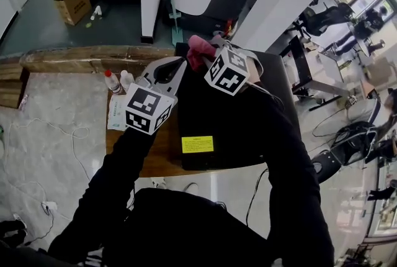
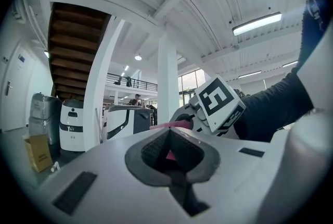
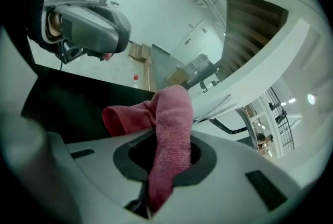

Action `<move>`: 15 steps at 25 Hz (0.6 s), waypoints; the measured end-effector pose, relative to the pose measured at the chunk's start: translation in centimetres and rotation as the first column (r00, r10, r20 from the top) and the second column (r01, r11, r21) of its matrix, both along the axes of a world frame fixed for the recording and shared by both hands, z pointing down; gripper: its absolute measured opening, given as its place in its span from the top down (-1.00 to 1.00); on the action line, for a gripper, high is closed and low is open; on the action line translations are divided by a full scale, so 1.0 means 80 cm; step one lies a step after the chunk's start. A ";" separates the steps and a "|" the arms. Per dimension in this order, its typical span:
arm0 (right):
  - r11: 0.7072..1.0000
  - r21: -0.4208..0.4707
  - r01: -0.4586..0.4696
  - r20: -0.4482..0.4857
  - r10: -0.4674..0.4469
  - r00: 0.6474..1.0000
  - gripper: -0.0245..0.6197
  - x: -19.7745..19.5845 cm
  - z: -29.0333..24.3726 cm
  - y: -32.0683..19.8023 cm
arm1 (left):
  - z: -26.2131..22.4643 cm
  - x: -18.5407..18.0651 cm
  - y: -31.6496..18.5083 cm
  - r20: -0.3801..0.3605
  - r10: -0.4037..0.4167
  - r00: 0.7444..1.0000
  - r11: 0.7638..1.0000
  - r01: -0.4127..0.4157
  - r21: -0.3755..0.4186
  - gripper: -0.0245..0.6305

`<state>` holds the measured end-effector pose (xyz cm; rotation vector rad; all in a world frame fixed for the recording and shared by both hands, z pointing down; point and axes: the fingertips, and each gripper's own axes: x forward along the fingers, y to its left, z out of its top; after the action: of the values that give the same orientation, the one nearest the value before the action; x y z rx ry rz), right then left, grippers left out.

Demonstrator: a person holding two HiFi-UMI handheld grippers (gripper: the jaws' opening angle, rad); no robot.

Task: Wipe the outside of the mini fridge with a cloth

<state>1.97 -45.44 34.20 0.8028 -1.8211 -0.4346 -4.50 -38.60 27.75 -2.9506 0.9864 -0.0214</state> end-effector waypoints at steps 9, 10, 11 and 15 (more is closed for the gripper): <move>0.999 -0.003 0.034 -0.085 -0.034 0.996 0.76 -0.005 0.005 0.033 | 0.014 0.009 0.018 0.004 0.033 0.999 0.999 -0.033 -0.030 0.91; 0.999 -0.005 0.042 -0.084 -0.042 0.996 0.76 -0.006 0.004 0.039 | 0.014 0.010 0.022 0.003 0.031 1.000 0.999 -0.031 -0.033 0.91; 0.999 -0.006 0.050 -0.084 -0.051 0.995 0.76 -0.007 0.004 0.047 | 0.015 0.010 0.026 0.002 0.027 1.000 0.999 -0.027 -0.036 0.91; 0.995 -0.004 0.096 -0.092 -0.096 0.991 0.76 -0.011 0.000 0.078 | 0.013 0.008 0.049 0.006 -0.012 1.000 0.999 0.012 -0.041 0.91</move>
<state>1.09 -39.18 34.20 0.6867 -1.7781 -0.5259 -3.88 -34.66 28.81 -2.9798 1.0153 -0.0504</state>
